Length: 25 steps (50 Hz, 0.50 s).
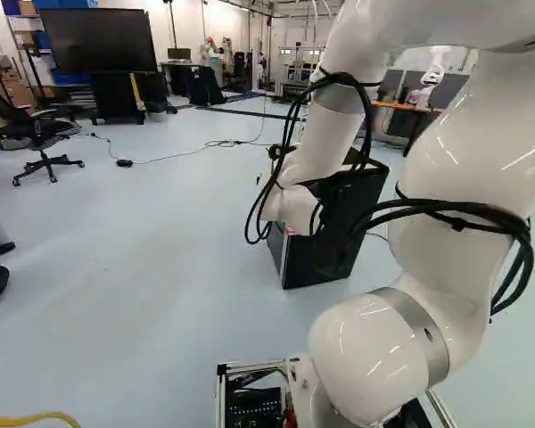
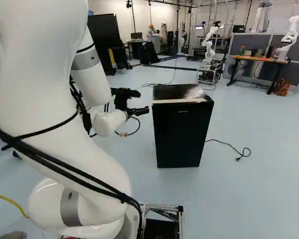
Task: Grab a drink from the fridge
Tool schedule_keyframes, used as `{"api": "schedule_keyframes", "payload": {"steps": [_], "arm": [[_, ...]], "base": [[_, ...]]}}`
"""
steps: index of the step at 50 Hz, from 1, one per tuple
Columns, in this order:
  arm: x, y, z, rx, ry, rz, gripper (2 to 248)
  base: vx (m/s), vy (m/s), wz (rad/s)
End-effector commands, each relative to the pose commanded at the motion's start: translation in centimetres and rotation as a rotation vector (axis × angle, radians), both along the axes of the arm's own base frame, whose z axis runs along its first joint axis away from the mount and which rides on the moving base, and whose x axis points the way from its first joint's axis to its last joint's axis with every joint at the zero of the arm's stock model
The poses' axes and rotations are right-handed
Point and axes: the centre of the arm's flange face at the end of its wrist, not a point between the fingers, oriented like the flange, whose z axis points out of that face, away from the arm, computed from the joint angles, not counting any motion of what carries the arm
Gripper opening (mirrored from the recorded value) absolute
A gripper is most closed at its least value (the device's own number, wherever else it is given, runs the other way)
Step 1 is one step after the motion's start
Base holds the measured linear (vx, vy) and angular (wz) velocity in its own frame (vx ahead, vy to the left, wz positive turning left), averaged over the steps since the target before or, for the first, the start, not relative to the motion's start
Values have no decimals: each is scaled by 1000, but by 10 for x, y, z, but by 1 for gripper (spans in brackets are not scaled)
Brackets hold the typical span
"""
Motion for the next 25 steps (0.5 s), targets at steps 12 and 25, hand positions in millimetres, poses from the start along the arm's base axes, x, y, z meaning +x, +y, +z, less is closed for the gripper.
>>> {"api": "schedule_keyframes", "payload": {"steps": [12,25], "arm": [[5,-2,-8,3,-21,-86,247],[7,-5,-17,-1,-41,-180,247]], "base": [[0,0,0],[0,0,0]]}}
